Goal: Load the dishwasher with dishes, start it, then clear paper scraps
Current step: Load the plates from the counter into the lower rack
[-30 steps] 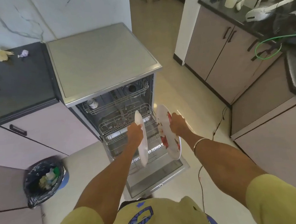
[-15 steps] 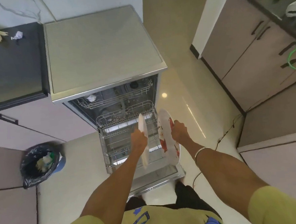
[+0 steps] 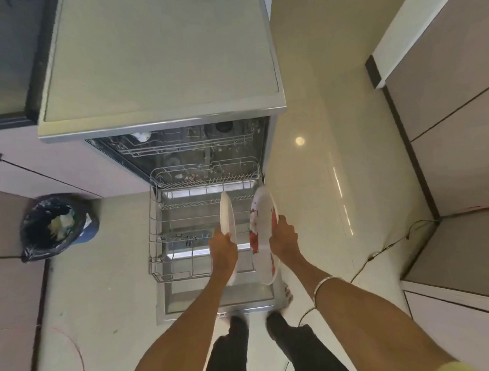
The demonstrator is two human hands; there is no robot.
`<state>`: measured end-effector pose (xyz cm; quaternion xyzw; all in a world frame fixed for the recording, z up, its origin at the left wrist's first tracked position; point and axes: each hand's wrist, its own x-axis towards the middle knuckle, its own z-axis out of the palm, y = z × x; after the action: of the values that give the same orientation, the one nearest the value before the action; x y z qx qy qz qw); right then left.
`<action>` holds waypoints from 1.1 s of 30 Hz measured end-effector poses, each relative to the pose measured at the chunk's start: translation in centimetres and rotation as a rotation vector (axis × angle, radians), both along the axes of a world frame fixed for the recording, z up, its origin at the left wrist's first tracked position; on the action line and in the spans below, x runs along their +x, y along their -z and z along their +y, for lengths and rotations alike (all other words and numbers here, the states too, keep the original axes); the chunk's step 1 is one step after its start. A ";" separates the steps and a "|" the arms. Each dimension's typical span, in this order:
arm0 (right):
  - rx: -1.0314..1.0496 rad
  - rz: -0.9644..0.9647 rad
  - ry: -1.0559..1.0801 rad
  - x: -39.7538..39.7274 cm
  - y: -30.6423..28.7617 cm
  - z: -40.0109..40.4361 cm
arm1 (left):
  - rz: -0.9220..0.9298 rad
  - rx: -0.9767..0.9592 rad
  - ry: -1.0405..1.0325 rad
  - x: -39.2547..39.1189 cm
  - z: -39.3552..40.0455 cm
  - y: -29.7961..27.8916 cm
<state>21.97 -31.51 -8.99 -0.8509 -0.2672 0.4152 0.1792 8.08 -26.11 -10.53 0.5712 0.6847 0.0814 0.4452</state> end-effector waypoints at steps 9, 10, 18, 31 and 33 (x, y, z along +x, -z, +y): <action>0.116 0.058 0.047 -1.7 10.4 1.2 | 0.017 0.013 -0.077 2.2 -0.3 8.1; 0.134 0.075 0.074 -1.9 11.3 1.2 | 0.019 0.010 -0.070 2.5 -0.3 8.4; 0.143 0.073 0.130 -3.6 17.2 1.8 | 0.049 -0.012 -0.053 2.0 0.4 14.1; 0.049 0.065 0.147 -2.9 19.3 3.3 | -0.072 -0.067 0.010 3.2 -0.7 16.2; 0.025 0.059 0.182 -2.7 18.6 3.1 | -0.089 -0.043 0.006 3.1 -0.9 16.2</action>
<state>19.29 -28.42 -27.62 -0.8568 -0.1887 0.4187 0.2344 11.15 -27.00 -26.76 0.5595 0.6641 0.0905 0.4875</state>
